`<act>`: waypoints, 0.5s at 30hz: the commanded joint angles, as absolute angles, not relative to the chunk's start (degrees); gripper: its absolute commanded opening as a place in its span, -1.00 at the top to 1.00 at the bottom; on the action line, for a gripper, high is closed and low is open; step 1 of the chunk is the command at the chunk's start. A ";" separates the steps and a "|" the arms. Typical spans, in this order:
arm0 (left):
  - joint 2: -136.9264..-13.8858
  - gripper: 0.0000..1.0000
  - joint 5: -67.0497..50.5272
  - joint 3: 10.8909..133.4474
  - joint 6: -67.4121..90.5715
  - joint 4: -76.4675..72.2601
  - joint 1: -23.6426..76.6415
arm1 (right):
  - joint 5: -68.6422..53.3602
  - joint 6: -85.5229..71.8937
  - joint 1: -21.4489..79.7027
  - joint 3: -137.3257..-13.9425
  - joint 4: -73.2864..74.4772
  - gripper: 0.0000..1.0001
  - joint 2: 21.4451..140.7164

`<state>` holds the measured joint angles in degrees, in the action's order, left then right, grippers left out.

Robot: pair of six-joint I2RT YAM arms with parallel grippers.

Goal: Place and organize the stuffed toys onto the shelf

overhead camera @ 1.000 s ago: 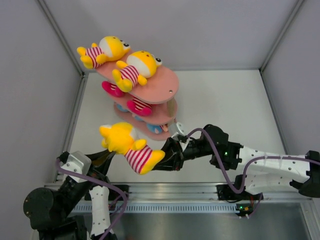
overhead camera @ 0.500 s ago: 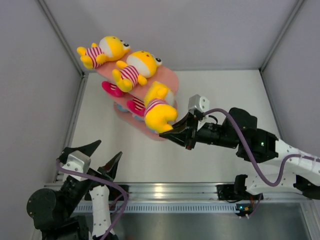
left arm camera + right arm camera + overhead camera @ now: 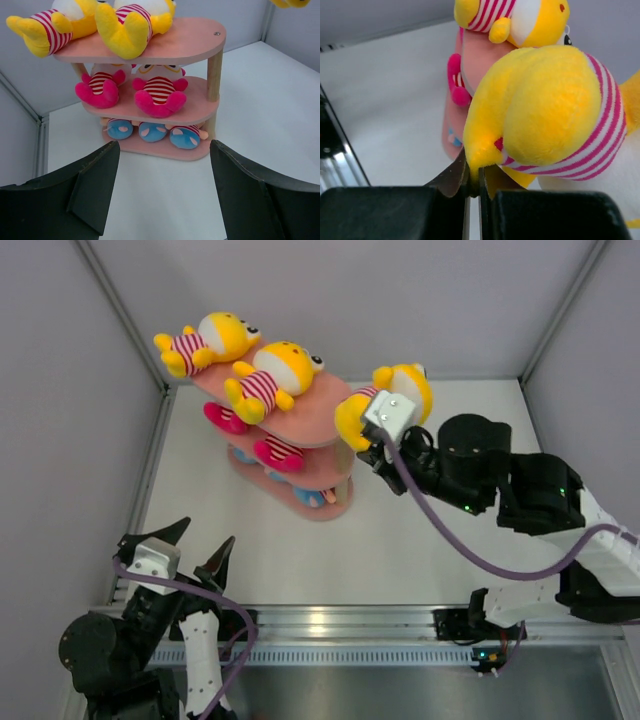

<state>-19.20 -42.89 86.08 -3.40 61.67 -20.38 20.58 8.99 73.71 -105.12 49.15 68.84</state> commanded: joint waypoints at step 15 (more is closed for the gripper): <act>-17.40 -0.58 -42.45 83.06 -4.75 59.50 -20.66 | 20.13 30.68 65.31 -130.96 71.72 1.00 95.71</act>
